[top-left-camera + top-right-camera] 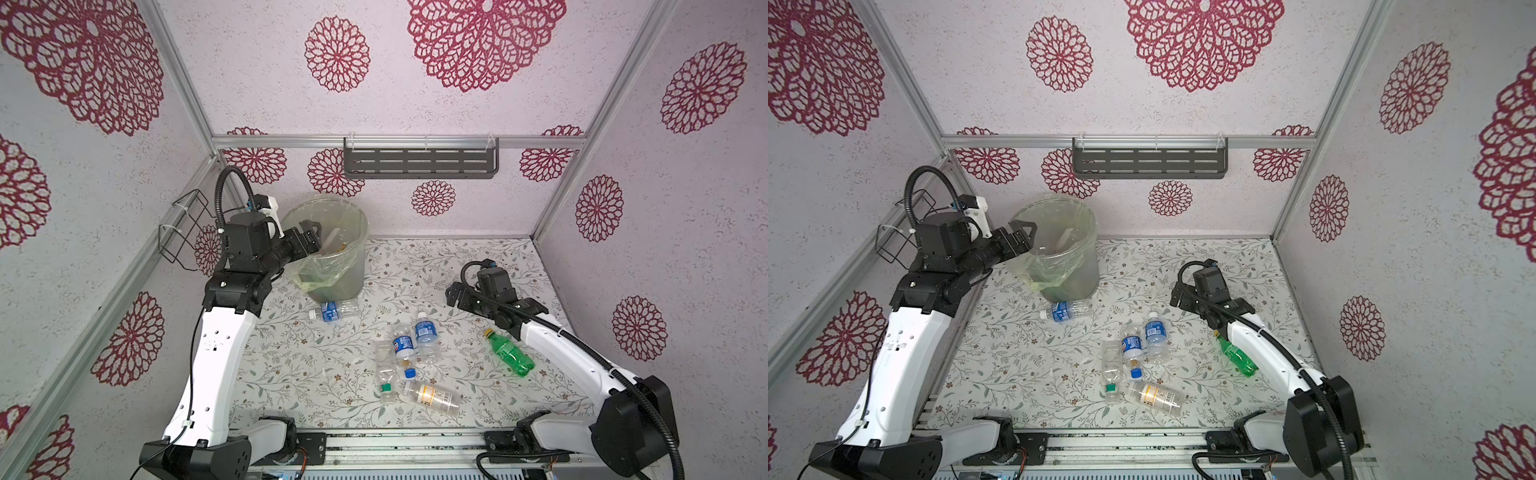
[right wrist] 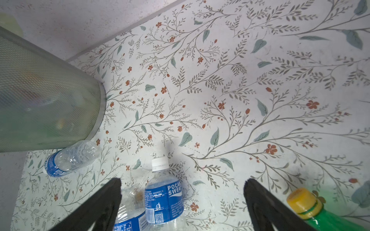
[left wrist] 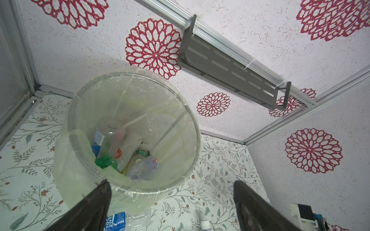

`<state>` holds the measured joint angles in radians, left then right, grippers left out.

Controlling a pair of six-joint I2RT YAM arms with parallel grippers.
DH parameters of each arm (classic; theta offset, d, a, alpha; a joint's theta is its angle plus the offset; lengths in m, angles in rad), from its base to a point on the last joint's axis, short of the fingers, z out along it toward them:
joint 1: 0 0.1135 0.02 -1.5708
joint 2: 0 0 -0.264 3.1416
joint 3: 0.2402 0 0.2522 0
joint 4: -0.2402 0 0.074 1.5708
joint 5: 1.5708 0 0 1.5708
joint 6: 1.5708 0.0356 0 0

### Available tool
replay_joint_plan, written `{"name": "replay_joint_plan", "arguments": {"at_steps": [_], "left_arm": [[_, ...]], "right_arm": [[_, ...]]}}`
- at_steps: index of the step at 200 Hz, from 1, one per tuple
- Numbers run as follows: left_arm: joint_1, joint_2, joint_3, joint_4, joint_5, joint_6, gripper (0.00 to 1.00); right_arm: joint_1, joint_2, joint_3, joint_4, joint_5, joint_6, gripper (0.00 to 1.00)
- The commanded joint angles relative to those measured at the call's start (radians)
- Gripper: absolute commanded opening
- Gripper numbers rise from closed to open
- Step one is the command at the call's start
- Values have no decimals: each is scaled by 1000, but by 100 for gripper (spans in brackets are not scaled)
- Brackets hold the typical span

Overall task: Throw the plastic bottles in the bin
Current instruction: Throw the plastic bottle into the trash bin, then pick up the plastic bottle from the middle-right of the table.

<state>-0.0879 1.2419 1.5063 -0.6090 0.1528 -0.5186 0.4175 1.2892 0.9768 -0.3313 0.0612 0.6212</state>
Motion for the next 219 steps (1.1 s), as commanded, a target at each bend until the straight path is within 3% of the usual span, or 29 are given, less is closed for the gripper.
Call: {"name": "replay_joint_plan", "arguments": {"at_steps": [1,67,144,219], "left_arm": [[-1,-22,-19,57,32,27,97],[0,-36,-86,104,90,26,97],[-10,-78,-230,210,151,-70,97],[-61,-94,-326,248,154,-103,97]], "right_arm": [[-6,8,44,-56,63,0,99],[-9,25,68,-140,147,-30,99],[-23,48,49,-249,252,-19,99],[-98,28,-15,-339,281,43,99]]}}
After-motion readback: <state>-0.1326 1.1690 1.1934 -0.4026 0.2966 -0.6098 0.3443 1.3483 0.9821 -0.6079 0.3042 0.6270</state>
